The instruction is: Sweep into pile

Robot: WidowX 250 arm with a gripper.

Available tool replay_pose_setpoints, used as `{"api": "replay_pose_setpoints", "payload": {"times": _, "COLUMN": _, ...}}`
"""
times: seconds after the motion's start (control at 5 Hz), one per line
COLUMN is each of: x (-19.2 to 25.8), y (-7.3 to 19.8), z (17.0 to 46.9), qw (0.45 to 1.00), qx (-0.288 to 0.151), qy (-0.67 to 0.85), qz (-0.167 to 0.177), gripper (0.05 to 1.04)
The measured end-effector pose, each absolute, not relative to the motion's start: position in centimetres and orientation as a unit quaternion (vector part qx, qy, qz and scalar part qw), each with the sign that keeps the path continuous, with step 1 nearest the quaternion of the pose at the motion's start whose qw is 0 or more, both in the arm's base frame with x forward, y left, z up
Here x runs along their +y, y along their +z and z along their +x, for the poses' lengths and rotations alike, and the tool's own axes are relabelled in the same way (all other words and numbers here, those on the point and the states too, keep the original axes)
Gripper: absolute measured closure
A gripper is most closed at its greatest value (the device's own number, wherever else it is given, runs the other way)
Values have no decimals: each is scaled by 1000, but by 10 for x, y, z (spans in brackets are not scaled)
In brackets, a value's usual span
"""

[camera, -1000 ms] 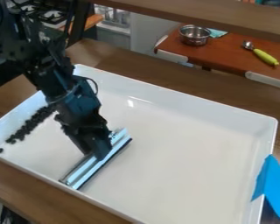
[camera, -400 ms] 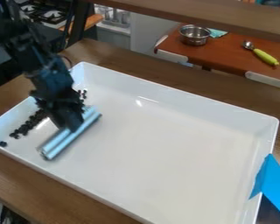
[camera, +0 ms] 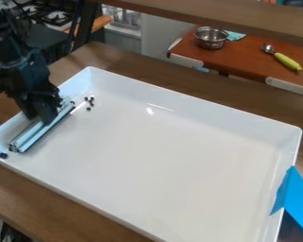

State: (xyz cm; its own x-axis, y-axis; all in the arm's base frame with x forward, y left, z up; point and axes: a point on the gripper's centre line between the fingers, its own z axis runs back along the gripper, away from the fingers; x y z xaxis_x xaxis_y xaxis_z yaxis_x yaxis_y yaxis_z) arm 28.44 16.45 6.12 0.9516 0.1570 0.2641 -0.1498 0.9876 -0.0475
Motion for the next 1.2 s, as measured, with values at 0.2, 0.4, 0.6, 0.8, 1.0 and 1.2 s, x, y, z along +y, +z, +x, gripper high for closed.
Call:
{"api": "replay_pose_setpoints", "payload": {"times": 0.2, "x": 150, "y": 63, "z": 283, "qw": 988, "qx": -122, "qy": 82, "qz": -36, "gripper": 735}}
{"api": "replay_pose_setpoints", "payload": {"times": 0.4, "x": 100, "y": 82, "z": 284, "qw": 988, "qx": -115, "qy": 65, "qz": -83, "gripper": 735}}
{"api": "replay_pose_setpoints", "payload": {"times": 0.6, "x": 53, "y": 98, "z": 289, "qw": 987, "qx": -103, "qy": 65, "qz": -105, "gripper": 735}}
{"api": "replay_pose_setpoints", "payload": {"times": 0.8, "x": 3, "y": 98, "z": 295, "qw": 989, "qx": -88, "qy": 66, "qz": -99, "gripper": 735}}
{"api": "replay_pose_setpoints", "payload": {"times": 1.0, "x": -38, "y": 90, "z": 310, "qw": 988, "qx": -103, "qy": 100, "qz": -65, "gripper": 735}}
{"api": "replay_pose_setpoints", "payload": {"times": 1.2, "x": -73, "y": 70, "z": 321, "qw": 989, "qx": -109, "qy": 91, "qz": -42, "gripper": 735}}
